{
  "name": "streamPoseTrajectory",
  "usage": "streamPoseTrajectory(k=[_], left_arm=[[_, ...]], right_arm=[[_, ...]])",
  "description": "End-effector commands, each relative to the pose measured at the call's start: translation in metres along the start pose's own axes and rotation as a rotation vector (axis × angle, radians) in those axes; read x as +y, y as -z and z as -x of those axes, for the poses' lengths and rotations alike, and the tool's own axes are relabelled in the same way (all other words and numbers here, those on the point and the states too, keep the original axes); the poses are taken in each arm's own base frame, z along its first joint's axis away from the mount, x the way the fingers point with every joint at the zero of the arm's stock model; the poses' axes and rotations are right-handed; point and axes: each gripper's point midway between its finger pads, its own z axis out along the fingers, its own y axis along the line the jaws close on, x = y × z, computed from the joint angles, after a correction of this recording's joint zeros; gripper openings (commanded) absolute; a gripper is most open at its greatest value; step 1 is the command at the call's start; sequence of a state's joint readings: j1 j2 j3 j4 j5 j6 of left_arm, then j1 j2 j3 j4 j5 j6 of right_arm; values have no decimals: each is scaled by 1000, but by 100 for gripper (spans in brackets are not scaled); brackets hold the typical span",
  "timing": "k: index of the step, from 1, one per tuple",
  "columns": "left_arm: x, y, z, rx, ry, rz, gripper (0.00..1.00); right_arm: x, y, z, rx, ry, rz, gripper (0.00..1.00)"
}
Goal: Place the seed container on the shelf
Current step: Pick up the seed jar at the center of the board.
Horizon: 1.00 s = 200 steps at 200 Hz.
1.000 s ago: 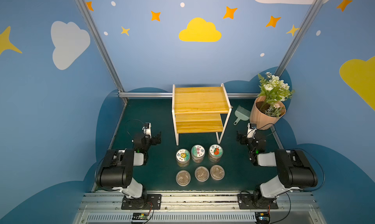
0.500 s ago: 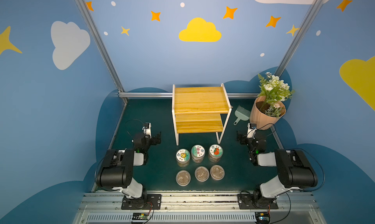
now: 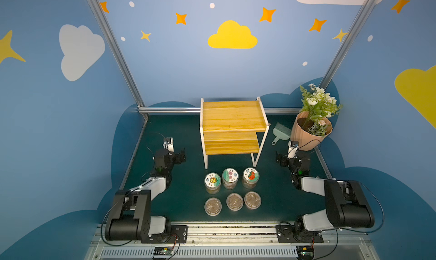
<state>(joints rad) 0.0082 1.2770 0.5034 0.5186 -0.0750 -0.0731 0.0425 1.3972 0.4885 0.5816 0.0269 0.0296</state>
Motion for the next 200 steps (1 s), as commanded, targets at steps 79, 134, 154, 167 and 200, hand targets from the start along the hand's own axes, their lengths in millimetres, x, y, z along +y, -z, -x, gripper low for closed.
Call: streamPoseTrajectory(k=[79,134,154,167,200], left_arm=[[-38,126,-29,462,418,4,100],[-61,168,-60,497,512,-90,100],[-64,176,-67,511,505,-90,100],[-66,180,-67,511,503,-93,100],[-71,186,-67,516,481,-114,100]], right_arm=[[82,185,-40,541,-257,175,98],[115,231,-104,573,-213,338,98],[124,237,-116,575,-86,341,98],[128,240,-117,557,-15,324,98],[143,253,-124,529,39,345,98]])
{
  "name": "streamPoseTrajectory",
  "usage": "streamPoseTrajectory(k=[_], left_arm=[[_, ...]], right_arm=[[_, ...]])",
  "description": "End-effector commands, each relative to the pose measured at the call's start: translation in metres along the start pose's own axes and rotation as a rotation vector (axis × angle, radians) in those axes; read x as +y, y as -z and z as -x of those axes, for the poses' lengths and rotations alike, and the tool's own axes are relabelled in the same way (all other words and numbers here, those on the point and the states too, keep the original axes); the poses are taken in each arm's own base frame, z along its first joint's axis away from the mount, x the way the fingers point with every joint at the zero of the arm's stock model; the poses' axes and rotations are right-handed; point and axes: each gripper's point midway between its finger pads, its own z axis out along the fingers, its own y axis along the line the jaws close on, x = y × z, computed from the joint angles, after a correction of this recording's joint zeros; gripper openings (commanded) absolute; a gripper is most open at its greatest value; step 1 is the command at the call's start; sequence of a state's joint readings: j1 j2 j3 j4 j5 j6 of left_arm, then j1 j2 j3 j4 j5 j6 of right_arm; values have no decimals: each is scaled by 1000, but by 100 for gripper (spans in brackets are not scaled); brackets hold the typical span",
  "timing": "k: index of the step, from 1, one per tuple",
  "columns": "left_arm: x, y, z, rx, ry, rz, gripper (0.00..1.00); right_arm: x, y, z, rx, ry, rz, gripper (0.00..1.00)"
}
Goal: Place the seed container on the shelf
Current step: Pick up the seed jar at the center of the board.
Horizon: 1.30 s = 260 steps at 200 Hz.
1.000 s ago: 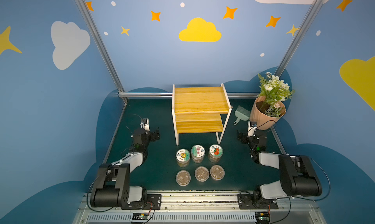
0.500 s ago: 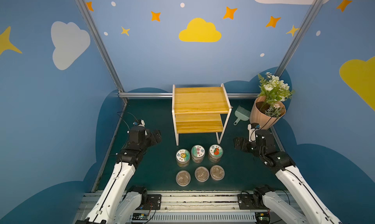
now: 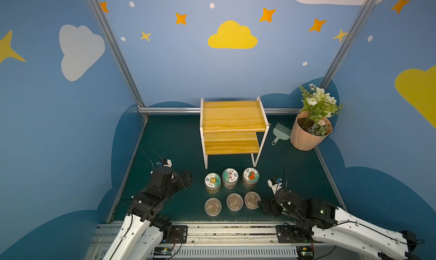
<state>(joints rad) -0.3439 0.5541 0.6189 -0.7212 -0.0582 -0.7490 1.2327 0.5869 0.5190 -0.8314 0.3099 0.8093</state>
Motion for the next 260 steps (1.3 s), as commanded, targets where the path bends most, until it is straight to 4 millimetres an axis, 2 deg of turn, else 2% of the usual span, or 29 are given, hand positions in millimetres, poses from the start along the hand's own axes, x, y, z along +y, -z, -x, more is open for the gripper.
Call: streamPoseTrajectory(k=[1,52,89,113,138,181,260], left_arm=[[4,3,-5,13,7,24,100],[4,0,-10,13,-19,30,100],[0,-5,-11,3,-42,19,100],[-3,-6,-7,-21,-58,11,100],[-14,-8,-3,-47,-57,-50,100],[-17,-9,1,-76,-63,-58,100],[-21,-8,8,-113,-90,-63,100]], right_arm=[[-5,5,8,-82,-41,-76,98],[21,-8,-21,-104,19,-29,98],[28,-29,-40,-118,53,-25,98],[43,-45,-45,-153,92,63,98],[27,-53,-49,-180,76,51,98],[29,-60,-46,-280,130,165,98],[1,-74,-48,-292,118,77,98]])
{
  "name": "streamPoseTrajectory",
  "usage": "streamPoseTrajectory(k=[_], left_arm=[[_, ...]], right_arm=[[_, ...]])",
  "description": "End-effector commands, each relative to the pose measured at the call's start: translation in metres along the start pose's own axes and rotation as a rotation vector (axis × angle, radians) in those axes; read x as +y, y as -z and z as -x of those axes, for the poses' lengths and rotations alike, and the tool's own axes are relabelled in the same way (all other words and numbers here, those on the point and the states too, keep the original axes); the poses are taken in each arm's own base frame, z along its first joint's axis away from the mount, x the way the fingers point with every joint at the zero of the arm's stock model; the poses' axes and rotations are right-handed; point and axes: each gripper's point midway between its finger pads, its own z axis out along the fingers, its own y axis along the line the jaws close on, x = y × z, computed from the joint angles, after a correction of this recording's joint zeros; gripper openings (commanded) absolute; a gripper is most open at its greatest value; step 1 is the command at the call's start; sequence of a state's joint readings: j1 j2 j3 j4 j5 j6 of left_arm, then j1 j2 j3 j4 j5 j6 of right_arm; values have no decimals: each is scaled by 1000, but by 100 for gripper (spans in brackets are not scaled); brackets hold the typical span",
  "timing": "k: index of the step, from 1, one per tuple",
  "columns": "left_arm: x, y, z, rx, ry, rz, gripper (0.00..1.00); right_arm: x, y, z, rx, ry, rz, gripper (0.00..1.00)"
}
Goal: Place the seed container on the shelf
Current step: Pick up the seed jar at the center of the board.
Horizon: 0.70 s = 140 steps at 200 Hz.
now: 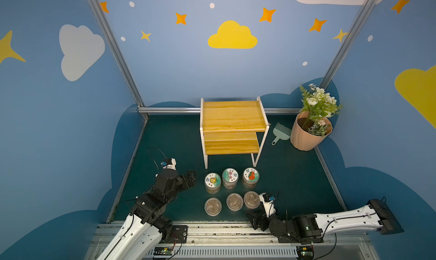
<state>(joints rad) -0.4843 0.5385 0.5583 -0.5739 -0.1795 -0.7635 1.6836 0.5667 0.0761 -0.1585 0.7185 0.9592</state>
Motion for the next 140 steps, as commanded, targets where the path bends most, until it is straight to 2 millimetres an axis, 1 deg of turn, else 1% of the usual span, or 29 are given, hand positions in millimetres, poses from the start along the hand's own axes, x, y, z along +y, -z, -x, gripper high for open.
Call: streamPoseTrajectory(k=[1,27,100,130,140], left_arm=[[-1,0,5,-27,-22,-1,100],[-2,-1,7,-38,-30,-1,100],[-2,-5,7,-54,-50,-10,100],[0,-5,7,-63,-63,-7,100],[0,-5,6,-63,-68,-8,100]], right_arm=[[-41,-6,-23,41,93,-131,98],[-52,-9,-25,51,78,-186,98],[-51,-25,-26,49,48,-241,98],[-59,-32,-33,70,46,-311,98],[-58,-35,-33,81,56,-339,98]])
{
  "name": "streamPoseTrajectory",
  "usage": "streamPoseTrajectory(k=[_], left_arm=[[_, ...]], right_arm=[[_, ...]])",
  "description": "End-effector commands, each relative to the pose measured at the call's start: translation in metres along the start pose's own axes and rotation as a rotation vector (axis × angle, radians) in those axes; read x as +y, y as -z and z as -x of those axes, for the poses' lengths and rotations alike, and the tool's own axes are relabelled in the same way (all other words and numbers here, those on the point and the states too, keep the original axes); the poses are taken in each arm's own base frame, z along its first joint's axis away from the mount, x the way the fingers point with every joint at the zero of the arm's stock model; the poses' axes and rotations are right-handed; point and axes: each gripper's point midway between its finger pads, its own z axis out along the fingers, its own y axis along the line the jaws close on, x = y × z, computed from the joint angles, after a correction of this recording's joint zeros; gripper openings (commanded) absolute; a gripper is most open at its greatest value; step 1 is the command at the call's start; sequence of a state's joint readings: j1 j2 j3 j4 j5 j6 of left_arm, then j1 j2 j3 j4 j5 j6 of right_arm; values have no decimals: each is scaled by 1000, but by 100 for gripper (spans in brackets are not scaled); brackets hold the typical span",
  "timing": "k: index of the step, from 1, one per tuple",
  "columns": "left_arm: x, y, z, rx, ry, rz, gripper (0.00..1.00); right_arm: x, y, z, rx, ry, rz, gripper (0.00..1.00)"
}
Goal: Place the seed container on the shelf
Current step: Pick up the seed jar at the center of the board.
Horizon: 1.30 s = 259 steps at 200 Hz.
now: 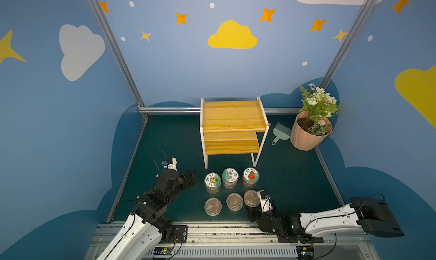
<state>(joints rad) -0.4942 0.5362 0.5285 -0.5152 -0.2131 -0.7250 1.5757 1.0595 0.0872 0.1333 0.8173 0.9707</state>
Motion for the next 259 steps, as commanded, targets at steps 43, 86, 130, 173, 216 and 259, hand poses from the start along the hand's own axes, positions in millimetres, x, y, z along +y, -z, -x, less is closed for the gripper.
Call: streamPoseTrajectory(k=[43,86,130,173,216,259], left_arm=[[-2,0,1,-14,-49,-17,100],[-6,2,3,-10,-77,-26,100],[-5,0,2,-13,-77,-20,100],[-5,0,1,-11,-76,-25,100],[-6,-1,2,-11,-78,-28,100],[-7,-1,1,-7,-89,-32,100]], right_arm=[[-16,-17,-29,102,46,-172,98],[-25,-7,-20,13,-12,-79,98],[-31,-6,-7,-30,12,-106,98],[-36,-13,-14,6,35,-133,98],[-25,-28,-18,33,64,-140,98],[-28,-35,-19,-33,72,-131,98]])
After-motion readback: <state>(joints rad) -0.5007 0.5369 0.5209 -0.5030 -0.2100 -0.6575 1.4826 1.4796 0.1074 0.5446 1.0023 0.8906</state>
